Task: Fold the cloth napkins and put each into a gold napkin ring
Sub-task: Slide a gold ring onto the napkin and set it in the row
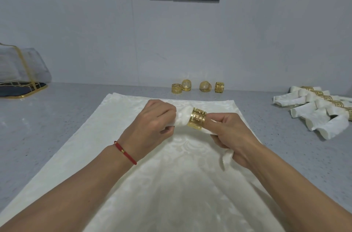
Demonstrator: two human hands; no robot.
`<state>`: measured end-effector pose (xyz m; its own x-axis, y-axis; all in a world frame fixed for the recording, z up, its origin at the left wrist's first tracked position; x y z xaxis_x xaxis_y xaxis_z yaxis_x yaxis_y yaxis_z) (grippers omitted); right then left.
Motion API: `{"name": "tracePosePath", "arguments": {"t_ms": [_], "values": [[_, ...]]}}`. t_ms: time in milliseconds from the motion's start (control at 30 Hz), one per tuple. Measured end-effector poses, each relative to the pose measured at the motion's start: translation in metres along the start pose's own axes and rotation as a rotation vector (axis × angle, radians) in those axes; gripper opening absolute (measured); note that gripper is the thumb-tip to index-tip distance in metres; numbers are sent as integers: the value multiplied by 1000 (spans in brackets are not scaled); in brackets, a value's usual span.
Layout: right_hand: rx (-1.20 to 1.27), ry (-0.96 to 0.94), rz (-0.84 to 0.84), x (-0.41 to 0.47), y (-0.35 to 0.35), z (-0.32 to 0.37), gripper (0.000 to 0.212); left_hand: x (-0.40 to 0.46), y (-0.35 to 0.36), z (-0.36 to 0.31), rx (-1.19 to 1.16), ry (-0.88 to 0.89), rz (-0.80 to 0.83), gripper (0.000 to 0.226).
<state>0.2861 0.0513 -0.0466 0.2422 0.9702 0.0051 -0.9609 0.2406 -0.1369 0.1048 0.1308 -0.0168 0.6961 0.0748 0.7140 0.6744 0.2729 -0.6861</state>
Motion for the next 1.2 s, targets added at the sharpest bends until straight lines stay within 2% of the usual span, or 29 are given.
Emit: {"name": "tracePosePath", "arguments": {"t_ms": [400, 500, 567, 633, 667, 767, 900, 1033, 1133, 1200], "values": [[107, 102, 53, -1, 2, -8, 11, 3, 7, -1, -91, 90, 209, 27], [109, 47, 23, -2, 3, -3, 8, 1, 5, 6, -212, -67, 219, 26], [59, -31, 28, -5, 6, 6, 8, -2, 6, 11, -469, -282, 267, 41], [19, -96, 57, -10, 15, 15, 10, -1, 8, 11, -638, -406, 330, 58], [-8, -126, 75, -12, 19, 19, 12, 1, 10, 10, -675, -409, 366, 60], [-101, -185, 105, -14, 26, 23, 14, 4, 12, 7, -728, -372, 455, 42], [-98, -193, 97, -10, 20, 22, 14, 4, 7, 9, -889, -417, 407, 29], [-54, -223, 17, -10, 3, 25, 17, -3, 6, 21, -1048, -512, 348, 29], [8, -222, -69, -10, -16, 23, 32, -12, 3, 32, -1047, -552, 342, 30], [20, -213, -53, -12, -17, 21, 29, -13, 4, 33, -1054, -554, 346, 33]]}}
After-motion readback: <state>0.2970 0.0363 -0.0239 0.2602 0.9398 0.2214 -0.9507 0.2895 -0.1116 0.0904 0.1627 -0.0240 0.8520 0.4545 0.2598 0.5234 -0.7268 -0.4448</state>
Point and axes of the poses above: each hand's wrist, its own x-axis towards the middle knuckle, its own y-axis out of the palm, z = x × y, the point moved 5 cm from there along x, towards the middle knuckle, and after that the axes turned 11 degrees about z, right-handed, at the moved point
